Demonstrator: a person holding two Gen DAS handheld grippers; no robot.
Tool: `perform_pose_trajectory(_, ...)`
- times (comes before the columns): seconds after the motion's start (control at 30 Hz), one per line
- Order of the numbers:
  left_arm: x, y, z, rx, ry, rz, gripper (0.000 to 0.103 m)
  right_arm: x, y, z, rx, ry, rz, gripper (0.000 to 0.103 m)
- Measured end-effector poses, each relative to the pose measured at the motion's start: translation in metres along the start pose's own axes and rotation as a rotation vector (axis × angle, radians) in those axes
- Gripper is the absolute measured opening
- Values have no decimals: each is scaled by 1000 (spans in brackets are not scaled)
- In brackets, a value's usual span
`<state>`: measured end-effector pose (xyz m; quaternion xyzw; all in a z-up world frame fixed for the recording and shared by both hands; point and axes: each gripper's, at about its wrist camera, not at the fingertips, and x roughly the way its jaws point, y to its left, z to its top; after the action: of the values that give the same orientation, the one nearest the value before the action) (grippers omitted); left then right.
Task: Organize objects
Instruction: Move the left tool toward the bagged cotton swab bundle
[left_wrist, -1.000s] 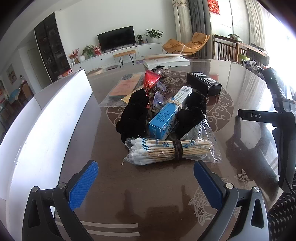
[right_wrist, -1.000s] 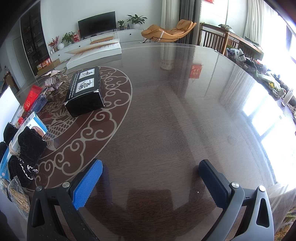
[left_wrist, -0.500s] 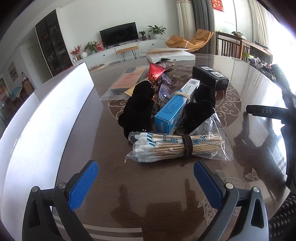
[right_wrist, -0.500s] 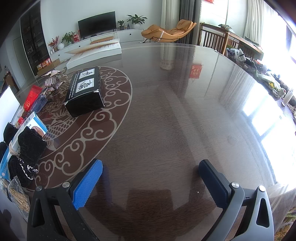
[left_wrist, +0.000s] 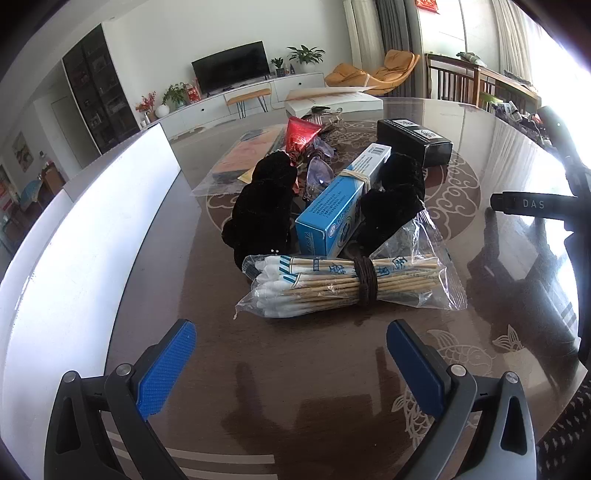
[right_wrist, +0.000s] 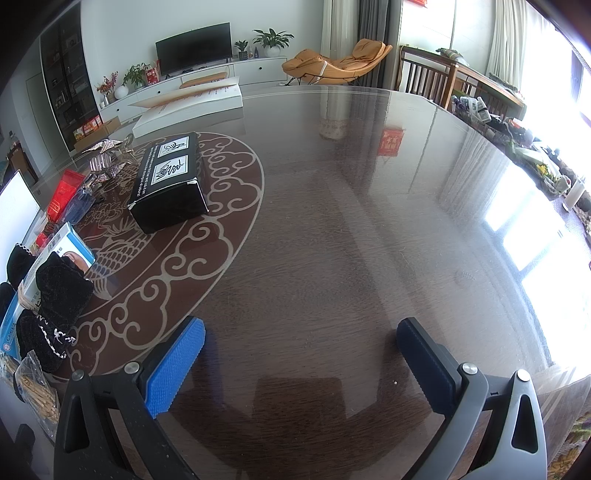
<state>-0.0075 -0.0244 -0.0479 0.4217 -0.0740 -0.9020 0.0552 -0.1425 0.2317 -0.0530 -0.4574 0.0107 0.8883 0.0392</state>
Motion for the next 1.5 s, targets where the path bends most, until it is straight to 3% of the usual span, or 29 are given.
perform_pose_trajectory(0.83,10,26,-2,-67,22,-19,103,-1,0,-1,0,0,0,103)
perform_pose_trajectory(1.5,10,18,-2,-39,53,-20,103,0,-1,0,0,-1,0,103)
